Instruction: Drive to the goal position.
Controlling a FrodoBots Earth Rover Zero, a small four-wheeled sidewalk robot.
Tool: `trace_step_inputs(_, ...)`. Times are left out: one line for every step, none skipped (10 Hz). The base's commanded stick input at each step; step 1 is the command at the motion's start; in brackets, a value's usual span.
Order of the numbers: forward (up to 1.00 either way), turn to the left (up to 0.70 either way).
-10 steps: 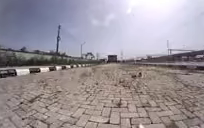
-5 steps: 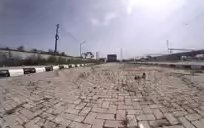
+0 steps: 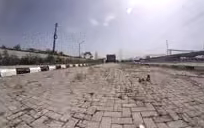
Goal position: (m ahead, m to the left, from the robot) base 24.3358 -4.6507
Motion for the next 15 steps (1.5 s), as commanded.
trace_step_inputs(1.00, 0.00)
trace_step_inputs(1.00, 0.00)
trace_step_inputs(1.00, 0.00)
trace_step_inputs(1.00, 0.00)
trace_step_inputs(1.00, 0.00)
trace_step_inputs(1.00, 0.00)
trace_step_inputs(1.00, 0.00)
trace_step_inputs(1.00, 0.00)
trace_step_inputs(1.00, 0.00)
trace_step_inputs(1.00, 0.00)
trace_step_inputs(1.00, 0.00)
trace_step_inputs(1.00, 0.00)
trace_step_inputs(1.00, 0.00)
trace_step_inputs(1.00, 0.00)
trace_step_inputs(1.00, 0.00)
